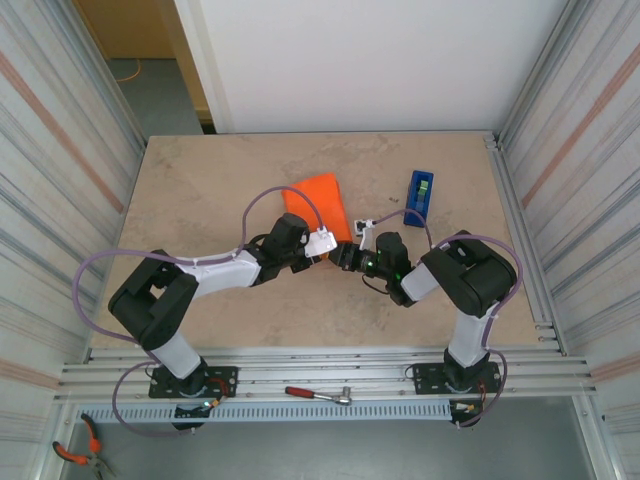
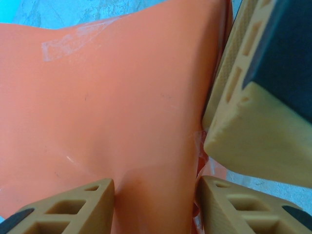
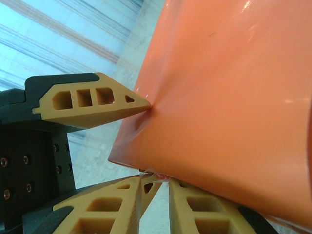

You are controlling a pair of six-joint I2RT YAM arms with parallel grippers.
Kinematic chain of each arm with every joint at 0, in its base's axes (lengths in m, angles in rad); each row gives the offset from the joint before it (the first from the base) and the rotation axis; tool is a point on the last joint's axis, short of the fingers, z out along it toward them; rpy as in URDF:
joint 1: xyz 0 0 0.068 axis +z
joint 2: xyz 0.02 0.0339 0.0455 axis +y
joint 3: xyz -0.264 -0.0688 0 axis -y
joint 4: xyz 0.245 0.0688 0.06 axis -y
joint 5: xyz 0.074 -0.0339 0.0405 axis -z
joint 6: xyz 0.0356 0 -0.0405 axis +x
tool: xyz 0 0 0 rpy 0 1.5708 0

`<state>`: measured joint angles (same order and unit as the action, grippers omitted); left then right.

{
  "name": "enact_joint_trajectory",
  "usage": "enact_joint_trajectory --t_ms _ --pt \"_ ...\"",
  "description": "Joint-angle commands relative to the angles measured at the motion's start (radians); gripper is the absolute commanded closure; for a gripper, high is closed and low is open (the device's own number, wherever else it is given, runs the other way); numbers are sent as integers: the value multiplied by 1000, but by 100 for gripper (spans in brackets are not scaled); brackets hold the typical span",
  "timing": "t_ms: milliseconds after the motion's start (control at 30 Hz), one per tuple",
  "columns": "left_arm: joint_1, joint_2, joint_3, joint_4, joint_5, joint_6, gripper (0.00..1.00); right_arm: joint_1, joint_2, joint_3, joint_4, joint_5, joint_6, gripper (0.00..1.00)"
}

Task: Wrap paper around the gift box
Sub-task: Wrap the gift box with the wrapping paper.

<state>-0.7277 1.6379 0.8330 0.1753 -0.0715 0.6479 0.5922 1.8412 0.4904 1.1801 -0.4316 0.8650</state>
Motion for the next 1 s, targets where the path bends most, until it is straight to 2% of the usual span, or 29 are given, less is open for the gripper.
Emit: enact_joint_trajectory --t_ms 0,667,967 --pt "1 -1 12 -71 7 -7 52 -12 -25 5 -7 10 11 76" --pt "-1 3 15 -74 5 -6 52 -23 -45 -2 -25 2 9 72" --pt "-3 8 19 -77 2 -6 52 -23 -54 -10 -20 -7 17 65"
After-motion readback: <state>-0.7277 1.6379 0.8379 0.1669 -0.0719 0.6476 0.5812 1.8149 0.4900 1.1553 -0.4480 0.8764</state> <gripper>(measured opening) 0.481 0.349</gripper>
